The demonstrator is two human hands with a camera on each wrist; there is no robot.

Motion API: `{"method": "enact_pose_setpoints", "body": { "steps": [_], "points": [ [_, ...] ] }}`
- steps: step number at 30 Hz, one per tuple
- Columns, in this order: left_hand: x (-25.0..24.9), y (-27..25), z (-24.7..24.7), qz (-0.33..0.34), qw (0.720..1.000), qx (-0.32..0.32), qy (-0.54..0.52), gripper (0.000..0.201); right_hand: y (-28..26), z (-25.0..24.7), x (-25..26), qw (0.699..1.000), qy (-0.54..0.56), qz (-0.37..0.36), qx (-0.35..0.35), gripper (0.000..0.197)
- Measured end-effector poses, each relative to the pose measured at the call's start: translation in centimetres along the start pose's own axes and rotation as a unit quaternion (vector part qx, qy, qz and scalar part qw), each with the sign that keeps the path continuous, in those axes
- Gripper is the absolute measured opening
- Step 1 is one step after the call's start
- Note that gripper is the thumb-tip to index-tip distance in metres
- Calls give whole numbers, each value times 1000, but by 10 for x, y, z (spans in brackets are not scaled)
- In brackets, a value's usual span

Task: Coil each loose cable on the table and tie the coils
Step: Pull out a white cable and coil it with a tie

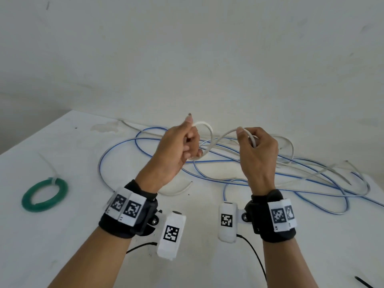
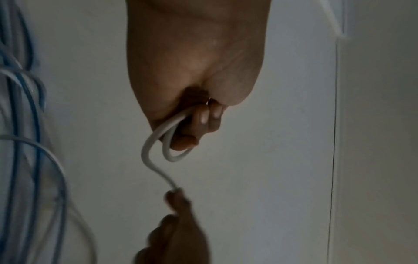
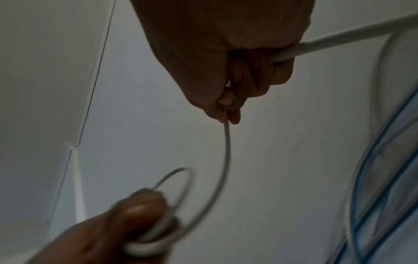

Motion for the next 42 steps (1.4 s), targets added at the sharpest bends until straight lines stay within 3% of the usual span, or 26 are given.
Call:
{"method": "enact_pose_setpoints", "body": {
  "steps": [3, 6, 14, 16, 18, 21, 27, 29, 32, 37, 42],
  "points": [
    [-23, 0, -6, 20, 979, 36, -202, 46, 9, -7, -12, 997, -66, -4, 48, 19],
    [-37, 2, -32, 60, 954, -11, -293, 45, 10, -10, -21, 996, -25, 12, 84, 9],
    [-56, 5, -112, 167, 904, -134, -369, 57, -13, 31, -11, 967, -23, 19, 251, 18],
    [-58, 4, -126, 172, 893, -150, -389, 62, -21, 38, -7, 953, -16, 25, 300, 21],
    [-56, 5, -129, 153, 901, -135, -384, 57, -24, 40, -8, 945, -32, 27, 325, 22],
    [-50, 5, -115, 113, 937, -93, -316, 47, -21, 36, -18, 948, -44, 42, 311, 24],
    [-40, 5, -58, 52, 992, -49, -109, 48, -4, 24, -38, 977, -127, 73, 155, 32],
    [-31, 6, -46, 48, 997, -47, -29, 47, -3, 22, -33, 988, -79, 82, 105, 34],
    [-17, 9, -33, 68, 989, -54, 123, 44, -8, 18, -8, 993, 75, 78, 55, 33],
    [-2, -1, -7, 81, 963, -23, 254, 43, -30, 30, 40, 976, 197, 22, 89, 29],
    [1, 0, -17, 88, 962, -63, 251, 44, -54, 70, 56, 965, 171, -49, 191, 22]
  ]
}}
Point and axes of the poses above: each hand's wrist, its own y-axis towards the middle knuckle, its own z-axis out of the palm, x = y × z, the point moved 8 cm from there along y, towards the middle knuckle, and after that the axes turned 2 degrees about -z, right-handed, at the moved point
